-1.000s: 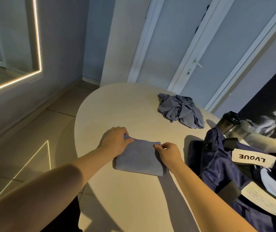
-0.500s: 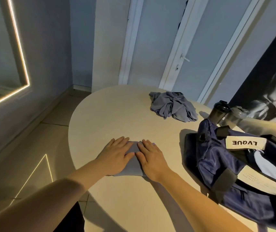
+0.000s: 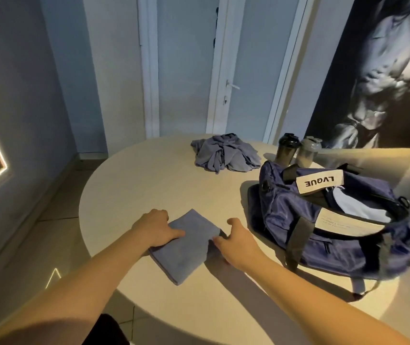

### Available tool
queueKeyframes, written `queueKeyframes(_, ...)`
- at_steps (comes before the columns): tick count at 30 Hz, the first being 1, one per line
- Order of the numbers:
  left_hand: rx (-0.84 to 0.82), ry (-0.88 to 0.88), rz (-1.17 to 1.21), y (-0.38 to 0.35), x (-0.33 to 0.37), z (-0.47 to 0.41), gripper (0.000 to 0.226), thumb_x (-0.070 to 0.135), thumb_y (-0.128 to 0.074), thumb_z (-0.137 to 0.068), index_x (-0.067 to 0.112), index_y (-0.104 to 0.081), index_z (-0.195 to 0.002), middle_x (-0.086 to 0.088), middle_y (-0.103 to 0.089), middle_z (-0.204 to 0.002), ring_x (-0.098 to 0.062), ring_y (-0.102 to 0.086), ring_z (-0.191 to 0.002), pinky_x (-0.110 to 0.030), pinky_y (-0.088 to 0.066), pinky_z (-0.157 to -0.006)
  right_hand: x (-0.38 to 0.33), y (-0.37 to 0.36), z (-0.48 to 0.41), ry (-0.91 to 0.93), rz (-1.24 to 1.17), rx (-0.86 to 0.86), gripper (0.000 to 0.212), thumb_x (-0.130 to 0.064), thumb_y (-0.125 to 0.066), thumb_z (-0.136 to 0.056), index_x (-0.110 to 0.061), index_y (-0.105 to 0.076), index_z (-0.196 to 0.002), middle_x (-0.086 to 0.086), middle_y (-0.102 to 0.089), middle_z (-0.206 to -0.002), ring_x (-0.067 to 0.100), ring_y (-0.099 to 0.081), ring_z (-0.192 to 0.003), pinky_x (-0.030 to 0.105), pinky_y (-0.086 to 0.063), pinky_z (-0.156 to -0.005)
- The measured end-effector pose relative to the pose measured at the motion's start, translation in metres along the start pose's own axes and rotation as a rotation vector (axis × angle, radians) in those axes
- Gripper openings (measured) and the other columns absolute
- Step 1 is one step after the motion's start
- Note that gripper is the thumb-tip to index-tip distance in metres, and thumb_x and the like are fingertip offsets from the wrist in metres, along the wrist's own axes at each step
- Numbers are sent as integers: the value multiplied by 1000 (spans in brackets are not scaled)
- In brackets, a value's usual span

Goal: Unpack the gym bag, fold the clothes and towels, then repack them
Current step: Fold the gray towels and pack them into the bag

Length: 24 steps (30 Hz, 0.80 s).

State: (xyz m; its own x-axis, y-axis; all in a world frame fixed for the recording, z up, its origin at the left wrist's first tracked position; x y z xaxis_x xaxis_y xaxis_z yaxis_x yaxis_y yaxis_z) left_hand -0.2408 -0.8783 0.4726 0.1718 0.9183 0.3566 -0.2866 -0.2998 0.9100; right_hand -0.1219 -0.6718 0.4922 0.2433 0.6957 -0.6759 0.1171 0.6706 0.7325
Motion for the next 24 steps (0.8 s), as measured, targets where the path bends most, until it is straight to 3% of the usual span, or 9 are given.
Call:
queueKeyframes(3, -127, 52, 36, 1, 7, 0, 67, 59, -76, -73, 13, -57, -117, -6, -64, -109, -21, -64, -94, -36, -56, -84, 3, -8, 20, -132, -245, -127, 48, -30, -67, -91, -7, -41, -124, -2, -61, -98, 12, -61, -80, 20, -45, -56)
queueKeyframes(6, -198, 52, 95, 2, 13, -1, 61, 51, -82, -71, 9, -64, -112, -7, -70, -101, -22, -69, -89, -35, -58, -82, -4, -19, 29, -184, -507, -169, 38, -23, -71, -86, -9, -44, -108, 0, -62, -93, 9, -60, -79, 22, -50, -62)
queueKeyframes(8, -210, 34, 133, 1, 17, 1, 53, 45, -82, -72, 11, -68, -109, -7, -72, -99, -23, -71, -90, -38, -59, -85, -13, -24, 34, -156, -607, -191, 15, -10, -66, -88, -12, -51, -87, 4, -58, -85, 15, -52, -76, 28, -47, -67)
queueKeyframes(10, -184, -4, 169, 4, 25, 8, 50, 45, -81, -72, 14, -65, -109, -6, -72, -101, -22, -70, -90, -38, -59, -85, -20, -20, 38, -115, -634, -174, 8, -6, -63, -88, -11, -56, -86, 9, -57, -81, 20, -51, -75, 34, -49, -69)
queueKeyframes(14, -39, -134, 244, 20, 62, 30, 34, 43, -73, -86, 16, -62, -103, -7, -70, -96, -22, -68, -86, -36, -56, -76, -22, 8, 44, -58, -702, -94, 18, -9, -66, -90, -15, -49, -86, 24, -67, -94, 27, -63, -80, 55, -59, -86)
queueKeyframes(17, 8, -279, 339, 34, 105, 49, 30, 42, -72, -89, 14, -64, -97, -9, -69, -93, -22, -65, -84, -35, -52, -75, -18, 39, 46, -54, -895, -60, 43, -7, -67, -91, -30, -36, -109, 15, -67, -111, 29, -72, -91, 42, -63, -75)
queueKeyframes(19, -1, -381, 358, 39, 136, 61, 24, 40, -73, -89, 21, -65, -101, -1, -70, -97, -17, -66, -90, -34, -54, -80, -14, 63, 43, -7, -930, -16, 45, -5, -64, -91, -30, -38, -118, 11, -66, -116, 27, -72, -92, 41, -64, -73)
queueKeyframes(22, 63, -525, 357, 45, 185, 76, 23, 30, -75, -88, 27, -64, -108, 7, -68, -104, -12, -65, -95, -33, -55, -84, -5, 101, 37, 51, -870, 83, 51, -15, -60, -95, -31, -39, -139, 2, -63, -125, 20, -69, -98, 44, -62, -83)
queueKeyframes(24, 143, -593, 400, 51, 217, 85, 25, 25, -76, -87, 28, -63, -108, 6, -65, -104, -13, -63, -93, -29, -53, -79, 3, 131, 38, 102, -783, 176, 79, -27, -61, -97, -39, -12, -158, -11, -52, -138, 11, -59, -114, 38, -55, -97)
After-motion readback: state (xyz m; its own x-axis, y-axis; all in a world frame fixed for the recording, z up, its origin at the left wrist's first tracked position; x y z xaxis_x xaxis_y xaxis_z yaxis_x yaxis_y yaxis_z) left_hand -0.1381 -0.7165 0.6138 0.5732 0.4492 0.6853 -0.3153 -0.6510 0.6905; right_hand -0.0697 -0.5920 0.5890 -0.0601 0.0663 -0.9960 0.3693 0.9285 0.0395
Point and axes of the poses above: each hand's wrist, its own z-axis away from the middle knuckle, its own y-axis out of the back of the hand, x = y × z, the point moved 7 cm from there along -z, towards the middle knuckle
